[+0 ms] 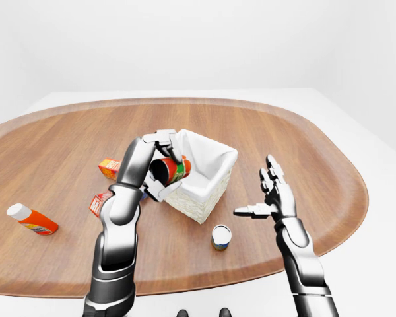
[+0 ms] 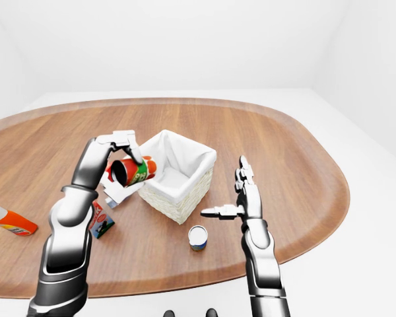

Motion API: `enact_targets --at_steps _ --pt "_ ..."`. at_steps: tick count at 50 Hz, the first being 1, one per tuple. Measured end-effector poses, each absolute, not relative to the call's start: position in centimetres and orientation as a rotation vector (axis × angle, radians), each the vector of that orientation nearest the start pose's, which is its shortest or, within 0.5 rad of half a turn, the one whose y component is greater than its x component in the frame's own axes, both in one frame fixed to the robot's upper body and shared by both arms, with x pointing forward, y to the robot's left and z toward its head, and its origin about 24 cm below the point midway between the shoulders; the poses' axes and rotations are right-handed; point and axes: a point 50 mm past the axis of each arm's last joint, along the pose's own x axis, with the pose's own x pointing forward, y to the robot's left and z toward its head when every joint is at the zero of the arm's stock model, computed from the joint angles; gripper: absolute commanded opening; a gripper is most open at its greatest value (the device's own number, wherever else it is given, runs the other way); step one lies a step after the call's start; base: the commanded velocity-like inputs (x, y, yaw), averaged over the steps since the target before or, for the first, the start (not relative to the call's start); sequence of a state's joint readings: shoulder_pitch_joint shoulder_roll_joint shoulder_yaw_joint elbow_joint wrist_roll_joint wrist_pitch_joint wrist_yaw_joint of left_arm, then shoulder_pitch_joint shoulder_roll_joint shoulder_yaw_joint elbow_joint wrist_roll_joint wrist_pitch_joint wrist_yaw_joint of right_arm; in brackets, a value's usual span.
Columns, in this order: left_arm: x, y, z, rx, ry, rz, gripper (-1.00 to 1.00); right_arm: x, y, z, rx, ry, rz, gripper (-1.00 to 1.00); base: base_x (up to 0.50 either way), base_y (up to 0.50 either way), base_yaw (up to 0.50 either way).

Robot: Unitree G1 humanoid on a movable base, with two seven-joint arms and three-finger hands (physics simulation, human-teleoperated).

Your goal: Pick up the tomato sauce, and put it in the basket.

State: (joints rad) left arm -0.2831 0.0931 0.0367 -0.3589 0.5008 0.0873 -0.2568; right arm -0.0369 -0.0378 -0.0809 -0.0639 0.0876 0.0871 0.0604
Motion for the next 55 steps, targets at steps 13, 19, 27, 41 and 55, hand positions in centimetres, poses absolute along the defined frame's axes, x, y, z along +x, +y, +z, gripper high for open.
enact_targets --at_steps 13,19,27,41,55 --pt "30.6 13.5 18.4 0.631 -0.439 -0.105 -1.0 26.1 -16.9 5.8 0.051 -0.017 -0.003 1.0 0.0 0.0 0.0" --pt "32.2 13.3 18.3 0.635 -0.408 -0.104 -1.0 26.1 -17.0 5.7 0.052 -0.017 -0.003 1.0 0.0 0.0 0.0" --pt "34.0 13.2 17.9 0.641 -0.358 -0.101 -1.0 26.1 -17.0 5.7 0.052 -0.016 -0.005 1.0 0.0 0.0 0.0" --pt "37.5 12.8 16.2 0.639 -0.218 -0.105 -1.0 26.1 -17.0 5.8 0.054 -0.018 -0.007 1.0 0.0 0.0 0.0" --pt "39.8 12.4 14.2 0.646 -0.132 -0.126 -1.0 26.2 -17.1 5.9 0.057 -0.019 -0.008 1.0 0.0 0.0 0.0"
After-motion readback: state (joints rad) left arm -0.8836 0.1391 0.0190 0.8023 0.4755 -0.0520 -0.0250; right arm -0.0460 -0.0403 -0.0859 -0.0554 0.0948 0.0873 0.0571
